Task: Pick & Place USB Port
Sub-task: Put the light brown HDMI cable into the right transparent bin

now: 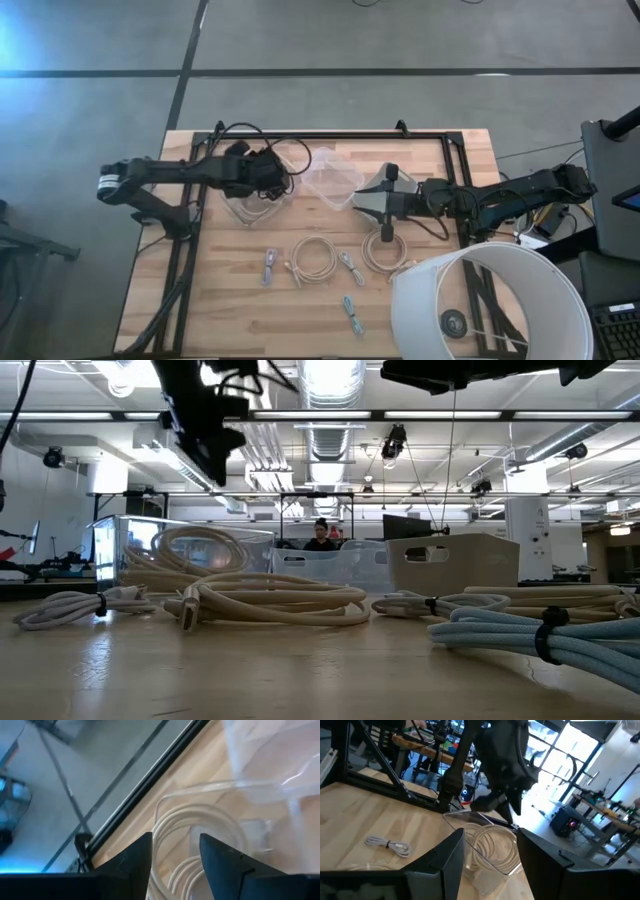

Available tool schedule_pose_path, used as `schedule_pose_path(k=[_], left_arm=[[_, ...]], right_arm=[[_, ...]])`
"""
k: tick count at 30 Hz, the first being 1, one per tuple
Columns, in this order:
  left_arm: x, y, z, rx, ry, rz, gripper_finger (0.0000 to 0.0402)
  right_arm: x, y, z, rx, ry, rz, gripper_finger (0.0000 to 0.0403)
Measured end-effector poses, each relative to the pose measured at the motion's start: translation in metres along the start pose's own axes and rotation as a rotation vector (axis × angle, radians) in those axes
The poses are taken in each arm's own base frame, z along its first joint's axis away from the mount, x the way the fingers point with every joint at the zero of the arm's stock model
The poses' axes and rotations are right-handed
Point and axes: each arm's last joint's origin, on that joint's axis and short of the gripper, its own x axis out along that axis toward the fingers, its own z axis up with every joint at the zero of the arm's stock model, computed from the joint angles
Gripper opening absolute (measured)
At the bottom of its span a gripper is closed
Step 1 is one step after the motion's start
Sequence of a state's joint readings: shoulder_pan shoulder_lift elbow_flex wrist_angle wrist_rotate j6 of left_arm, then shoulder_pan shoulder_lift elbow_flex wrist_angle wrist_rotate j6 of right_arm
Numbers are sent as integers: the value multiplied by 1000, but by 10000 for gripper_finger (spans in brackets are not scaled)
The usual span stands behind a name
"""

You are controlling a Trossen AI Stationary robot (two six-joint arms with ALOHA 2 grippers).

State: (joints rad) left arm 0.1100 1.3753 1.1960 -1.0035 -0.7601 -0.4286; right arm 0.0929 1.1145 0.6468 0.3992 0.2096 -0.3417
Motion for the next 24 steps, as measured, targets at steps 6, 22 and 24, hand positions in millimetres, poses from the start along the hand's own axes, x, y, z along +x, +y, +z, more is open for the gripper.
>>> schedule_pose_path(k=[6,22,24], left_arm=[[-24,-10,-2,69,-68,-71,167],[-62,-50,-57,156,-256,-321,167],[-62,-53,-62,165,-261,-334,167]], right_arm=[[0,0,-1,64,8,3,178],[1,4,-8,322,83,24,178],[5,6,-12,336,103,26,178]])
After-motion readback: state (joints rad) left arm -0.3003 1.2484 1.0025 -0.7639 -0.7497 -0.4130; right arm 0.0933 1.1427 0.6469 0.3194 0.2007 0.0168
